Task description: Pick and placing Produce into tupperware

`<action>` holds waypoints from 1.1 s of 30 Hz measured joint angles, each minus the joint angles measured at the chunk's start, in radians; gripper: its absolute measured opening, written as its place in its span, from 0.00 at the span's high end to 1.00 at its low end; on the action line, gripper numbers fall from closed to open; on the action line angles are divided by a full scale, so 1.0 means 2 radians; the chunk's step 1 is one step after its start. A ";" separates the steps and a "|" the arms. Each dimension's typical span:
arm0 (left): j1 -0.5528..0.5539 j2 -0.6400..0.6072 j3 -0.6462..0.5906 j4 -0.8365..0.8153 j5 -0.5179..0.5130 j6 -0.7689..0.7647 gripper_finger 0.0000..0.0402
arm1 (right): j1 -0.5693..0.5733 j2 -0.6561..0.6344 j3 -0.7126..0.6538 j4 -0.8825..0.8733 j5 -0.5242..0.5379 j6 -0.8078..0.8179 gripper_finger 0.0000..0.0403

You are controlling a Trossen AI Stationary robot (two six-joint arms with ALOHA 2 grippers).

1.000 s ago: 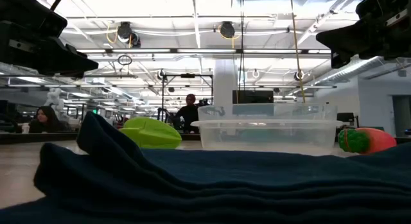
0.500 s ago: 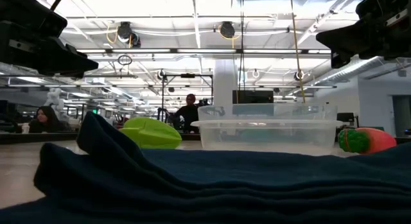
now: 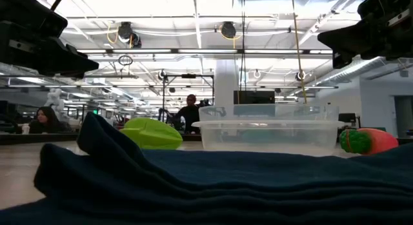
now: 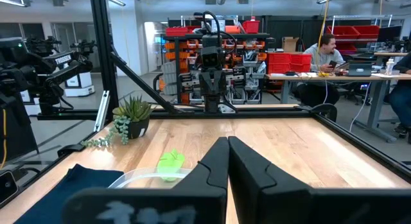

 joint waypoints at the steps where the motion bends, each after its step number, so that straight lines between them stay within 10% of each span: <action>1: 0.000 0.000 0.000 0.000 0.000 0.000 1.00 | 0.000 0.000 0.000 0.000 0.000 0.000 1.00; 33: 0.000 0.000 0.000 0.094 0.000 -0.002 1.00 | 0.000 0.000 0.000 0.004 0.000 0.012 1.00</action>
